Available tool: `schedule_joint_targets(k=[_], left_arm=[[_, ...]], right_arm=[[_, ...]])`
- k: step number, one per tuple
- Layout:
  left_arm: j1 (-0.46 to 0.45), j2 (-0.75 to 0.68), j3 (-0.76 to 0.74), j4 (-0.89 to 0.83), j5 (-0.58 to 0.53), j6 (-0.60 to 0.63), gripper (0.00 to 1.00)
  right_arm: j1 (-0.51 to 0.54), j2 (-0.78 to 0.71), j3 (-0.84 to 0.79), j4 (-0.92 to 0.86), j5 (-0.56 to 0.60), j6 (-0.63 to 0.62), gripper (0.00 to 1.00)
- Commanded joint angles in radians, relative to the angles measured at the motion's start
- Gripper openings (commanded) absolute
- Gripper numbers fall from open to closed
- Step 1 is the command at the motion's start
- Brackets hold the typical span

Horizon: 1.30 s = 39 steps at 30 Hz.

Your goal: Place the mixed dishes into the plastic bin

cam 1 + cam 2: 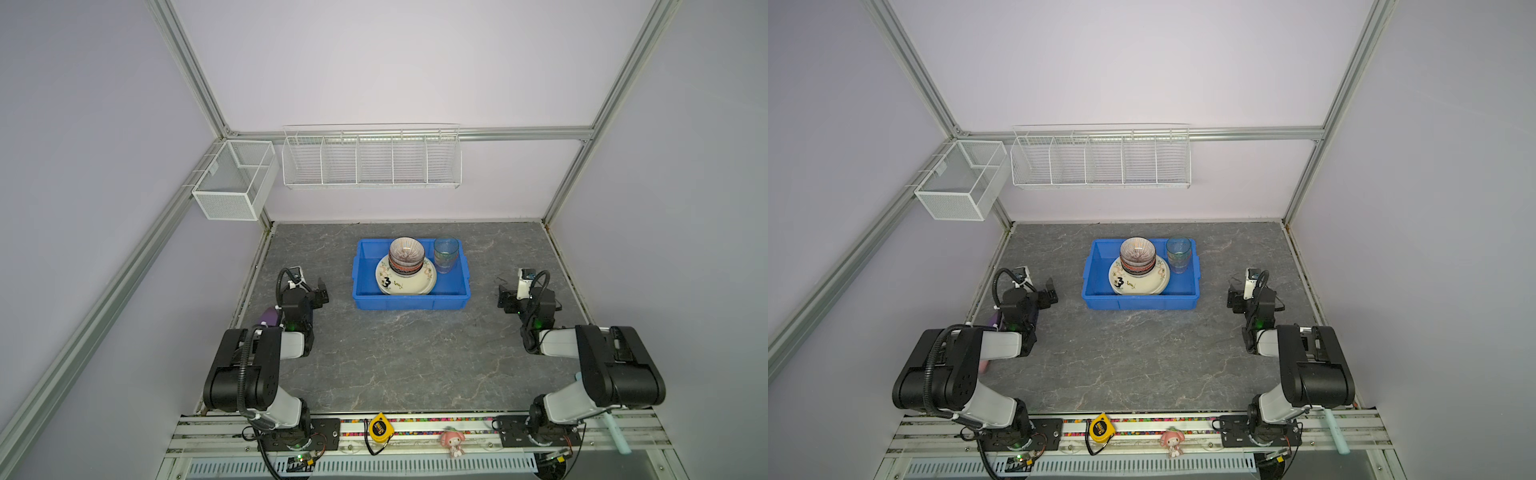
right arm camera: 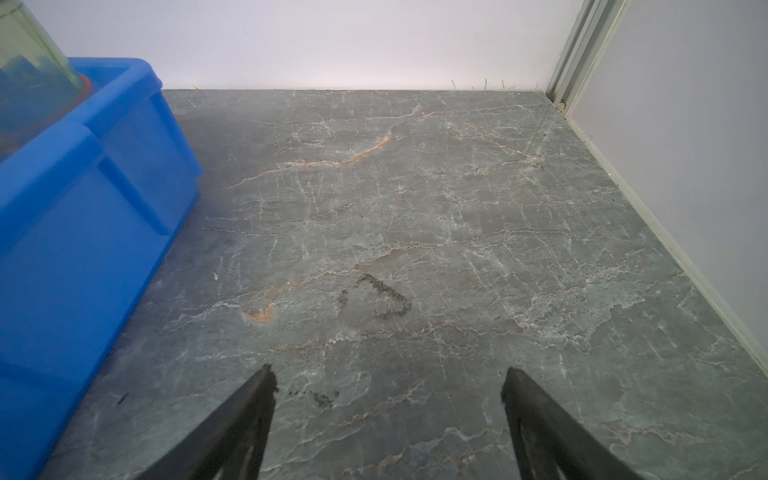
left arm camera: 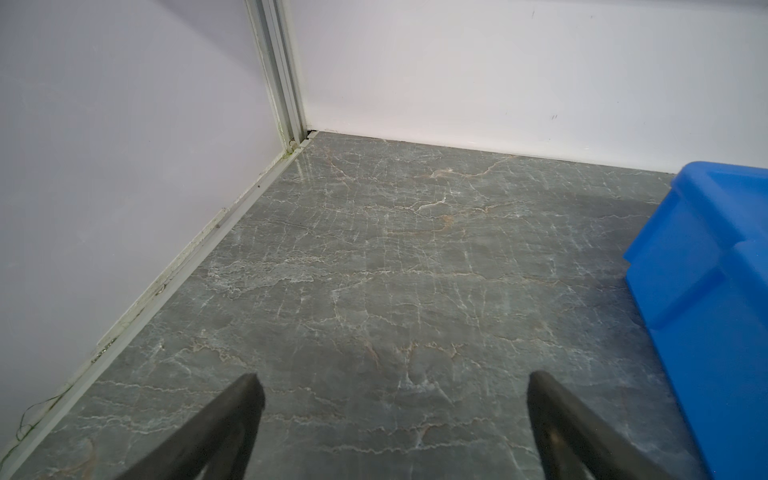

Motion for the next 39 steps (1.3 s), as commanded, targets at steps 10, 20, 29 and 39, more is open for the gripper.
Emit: schedule_joint_targets(k=[10, 20, 29, 39], left_arm=[[0.005, 0.005, 0.017, 0.012, 0.011, 0.019, 0.99], [0.005, -0.006, -0.098, 0.211, -0.007, 0.011, 0.99], [0.005, 0.002, -0.048, 0.134, -0.027, 0.005, 0.99], [0.004, 0.004, 0.021, 0.006, 0.013, 0.027, 0.99]], right_arm=[[0.005, -0.005, 0.011, 0.023, -0.01, -0.025, 0.88], [0.004, -0.005, 0.011, 0.023, -0.01, -0.026, 0.88], [0.005, -0.005, 0.012, 0.023, -0.01, -0.025, 0.88], [0.004, -0.005, 0.011, 0.023, -0.01, -0.025, 0.88]])
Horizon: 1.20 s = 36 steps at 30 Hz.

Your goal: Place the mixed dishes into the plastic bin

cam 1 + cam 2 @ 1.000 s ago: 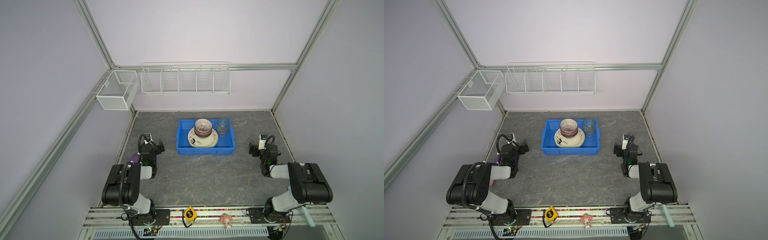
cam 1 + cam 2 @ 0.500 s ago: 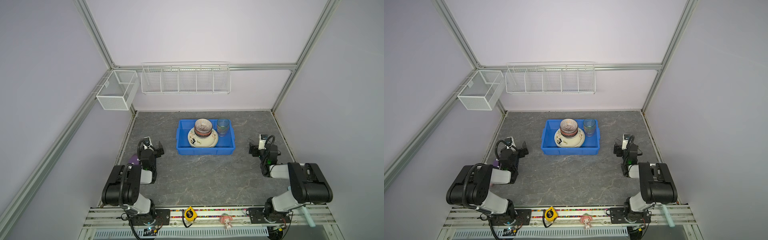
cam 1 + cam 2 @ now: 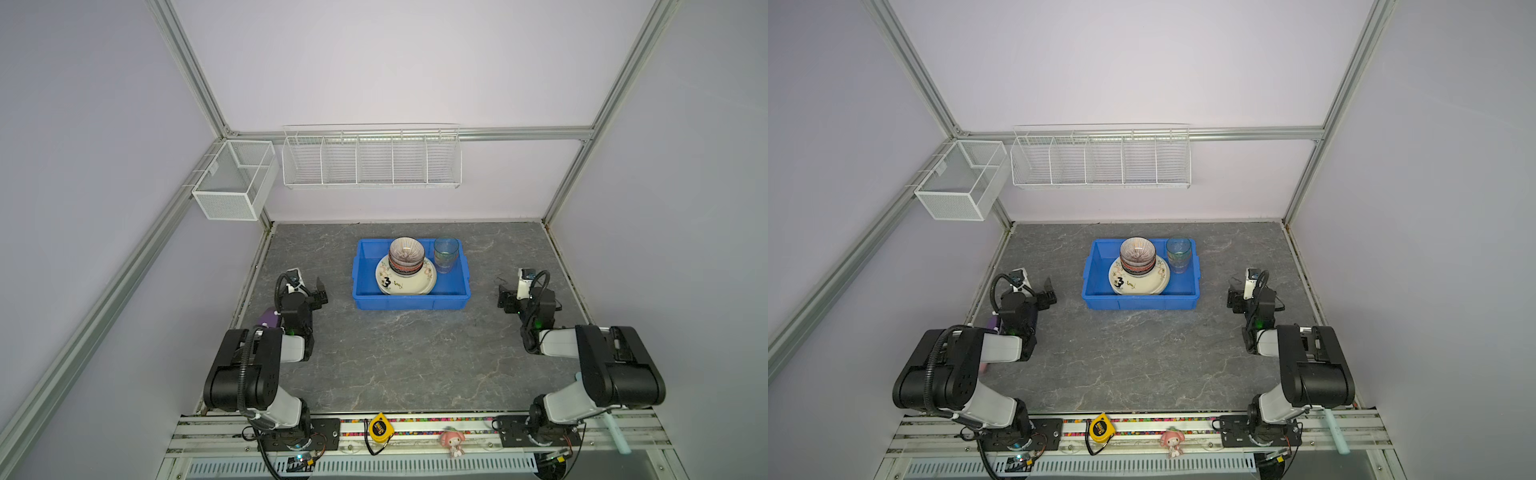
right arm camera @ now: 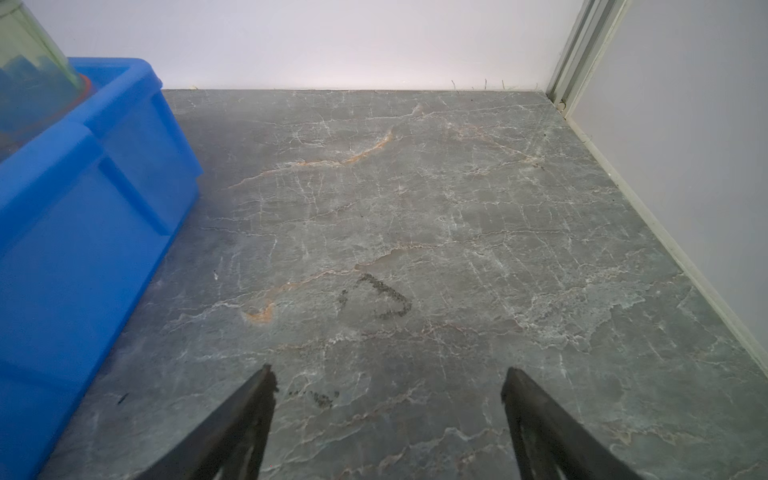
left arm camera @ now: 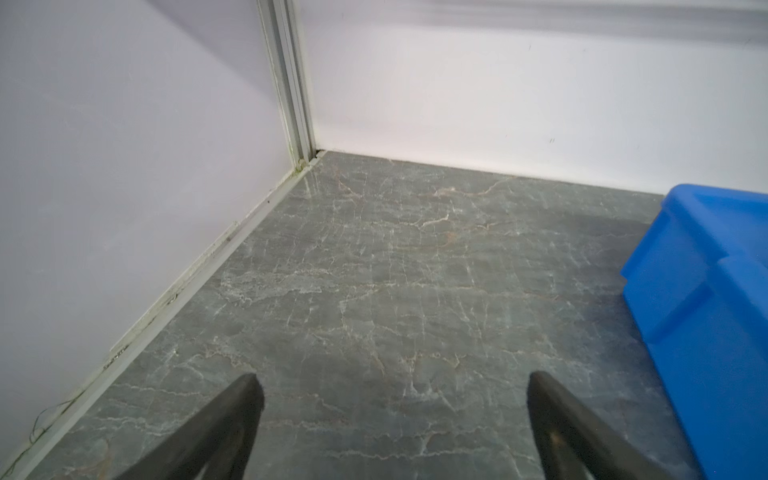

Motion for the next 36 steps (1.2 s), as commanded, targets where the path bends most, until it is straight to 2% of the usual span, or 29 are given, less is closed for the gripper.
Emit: schedule_joint_targets(k=[1, 14, 18, 22, 36], left_arm=[[0.003, -0.005, 0.051, -0.082, 0.031, 0.022, 0.99], [0.003, 0.002, 0.047, -0.061, 0.034, 0.024, 0.99], [0.003, -0.005, 0.001, 0.017, 0.119, 0.056, 0.99], [0.003, -0.005, -0.026, 0.066, 0.158, 0.069, 0.99], [0.004, -0.003, 0.009, 0.003, 0.145, 0.066, 0.99]], right_arm=[[0.005, -0.005, 0.011, 0.023, -0.009, -0.025, 0.88], [0.004, -0.005, 0.012, 0.022, -0.01, -0.024, 0.88], [0.005, -0.005, 0.011, 0.023, -0.009, -0.025, 0.88], [0.005, -0.005, 0.011, 0.023, -0.009, -0.024, 0.88], [0.004, -0.005, 0.011, 0.023, -0.009, -0.024, 0.88]])
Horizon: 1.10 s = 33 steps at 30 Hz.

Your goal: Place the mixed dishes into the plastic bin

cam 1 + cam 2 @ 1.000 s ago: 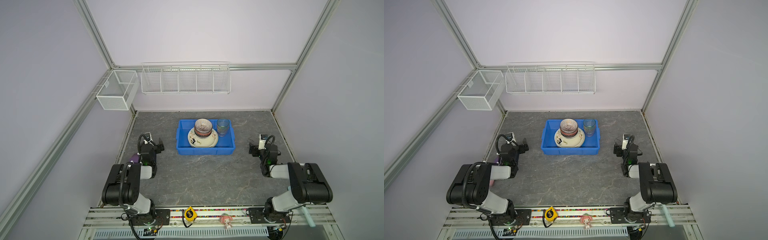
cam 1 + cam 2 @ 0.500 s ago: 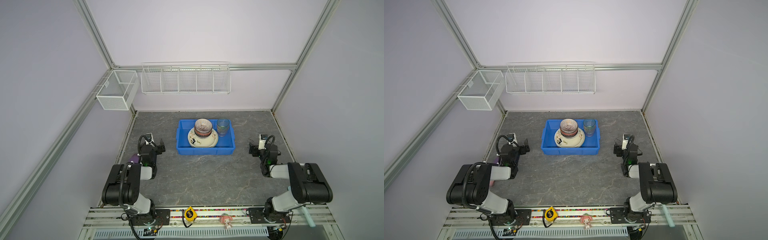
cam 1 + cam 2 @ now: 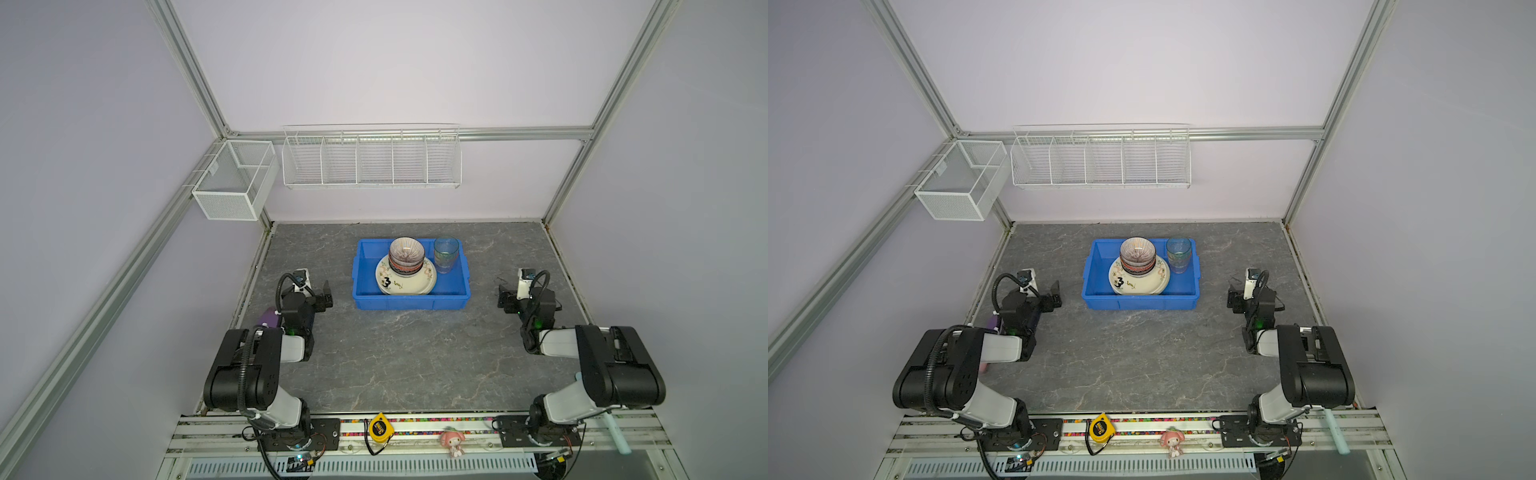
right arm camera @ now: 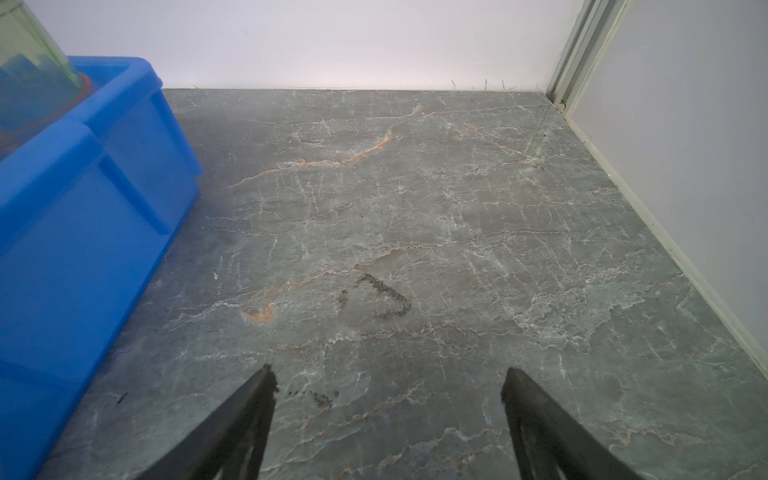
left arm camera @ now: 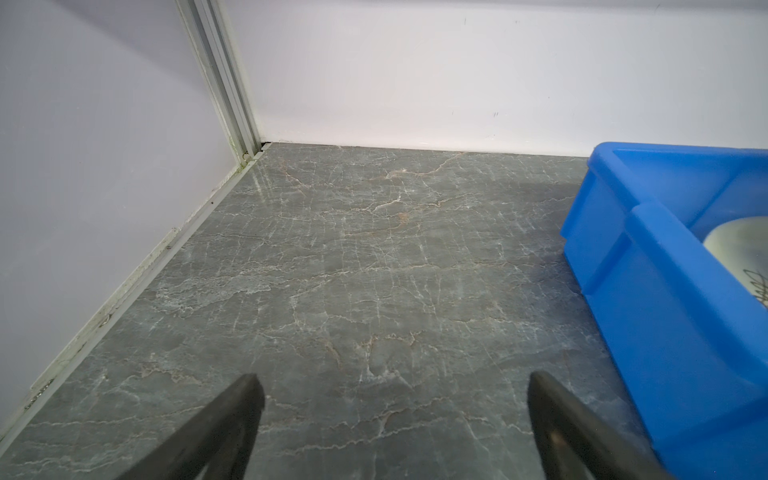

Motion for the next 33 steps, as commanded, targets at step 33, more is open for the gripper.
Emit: schedule_joint_targets(k=[33], left_arm=[[0.006, -0.003, 0.021, 0.001, 0.027, 0.026, 0.99]], right_arm=[[0.009, -0.005, 0.013, 0.022, -0.001, -0.024, 0.88]])
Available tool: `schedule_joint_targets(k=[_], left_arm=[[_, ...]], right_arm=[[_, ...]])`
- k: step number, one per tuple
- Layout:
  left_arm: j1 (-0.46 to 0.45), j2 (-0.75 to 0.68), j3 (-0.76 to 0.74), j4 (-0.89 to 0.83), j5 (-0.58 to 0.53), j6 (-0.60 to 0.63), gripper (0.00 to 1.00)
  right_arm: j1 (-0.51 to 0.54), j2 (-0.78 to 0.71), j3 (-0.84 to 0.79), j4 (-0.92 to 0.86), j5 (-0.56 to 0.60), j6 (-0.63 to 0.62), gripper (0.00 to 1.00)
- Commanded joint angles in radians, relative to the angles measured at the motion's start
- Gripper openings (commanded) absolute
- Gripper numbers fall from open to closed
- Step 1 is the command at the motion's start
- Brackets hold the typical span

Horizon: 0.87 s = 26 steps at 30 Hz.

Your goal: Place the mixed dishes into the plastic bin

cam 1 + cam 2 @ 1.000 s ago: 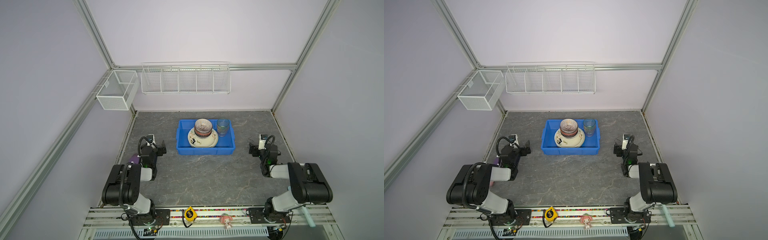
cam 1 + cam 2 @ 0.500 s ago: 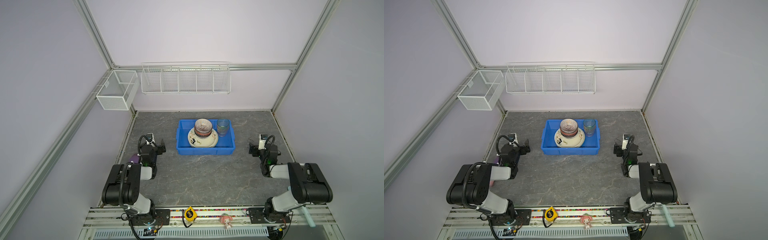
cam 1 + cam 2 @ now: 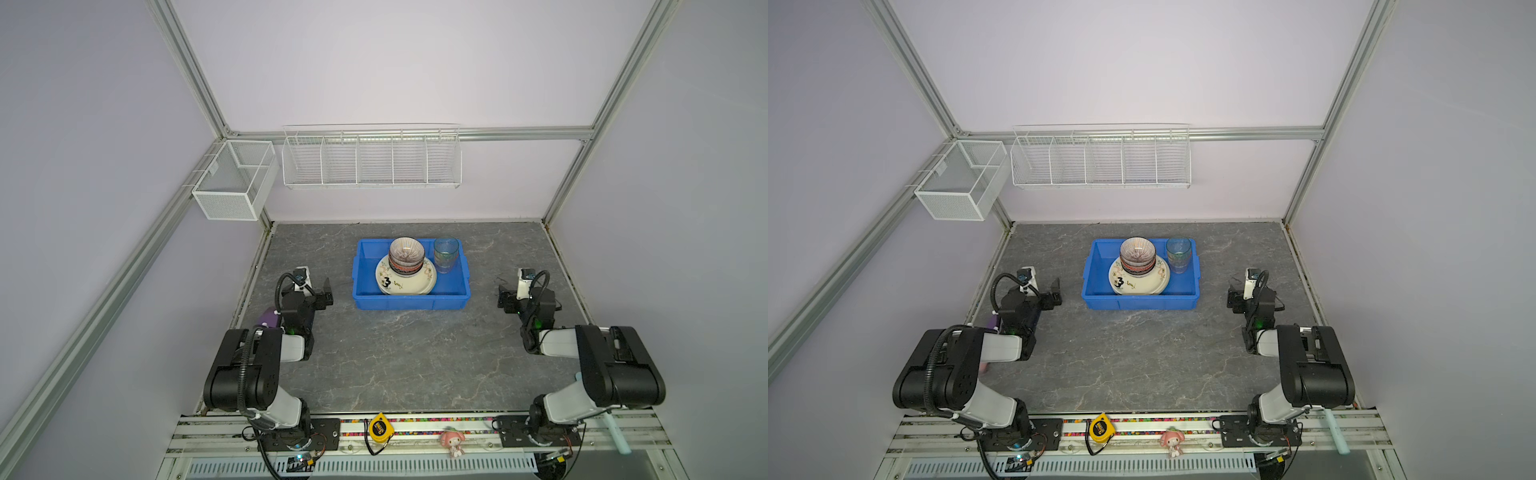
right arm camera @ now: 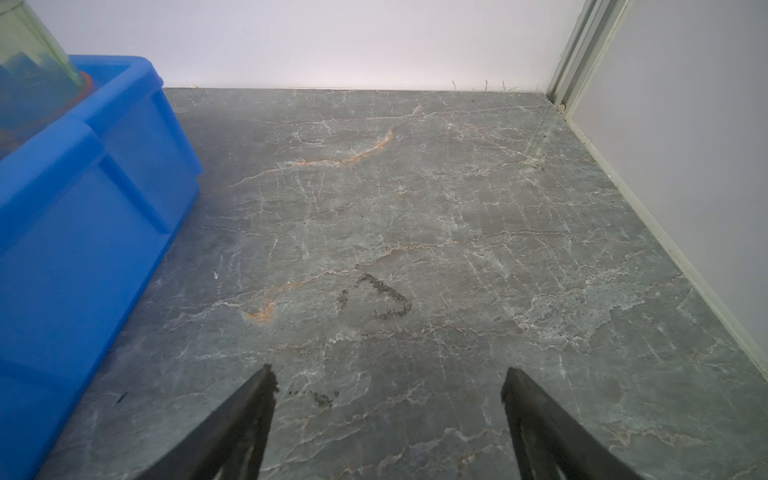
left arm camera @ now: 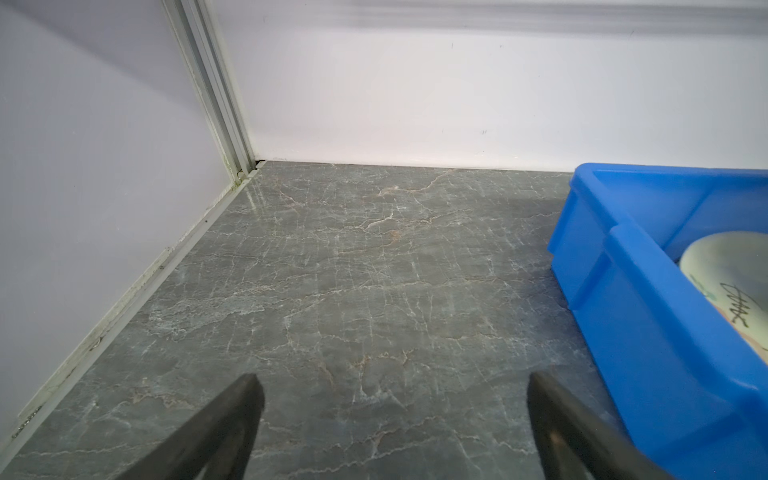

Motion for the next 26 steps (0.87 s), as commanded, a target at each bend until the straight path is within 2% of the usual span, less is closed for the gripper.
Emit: schedule_joint_targets(k=[1, 9, 14, 18, 24, 26], left_arm=[[0.006, -0.003, 0.013, -0.022, 0.004, 0.019, 0.99], [0.006, -0.003, 0.012, -0.019, 0.003, 0.019, 0.99], [0.006, -0.003, 0.013, -0.02, 0.003, 0.018, 0.99], [0.005, -0.003, 0.013, -0.022, 0.003, 0.02, 0.99], [0.006, -0.003, 0.013, -0.022, 0.003, 0.019, 0.99], [0.005, -0.003, 0.013, -0.023, 0.003, 0.019, 0.99]], right_arm=[[0.008, -0.005, 0.012, 0.022, -0.002, -0.021, 0.88], [0.021, -0.011, 0.001, 0.038, 0.019, -0.035, 0.88], [0.09, -0.025, -0.097, 0.212, 0.117, -0.089, 0.88], [0.09, -0.003, -0.04, 0.129, 0.167, -0.067, 0.88], [0.032, -0.001, 0.009, 0.033, 0.063, -0.031, 0.88], [0.033, -0.004, 0.003, 0.043, 0.064, -0.033, 0.88]])
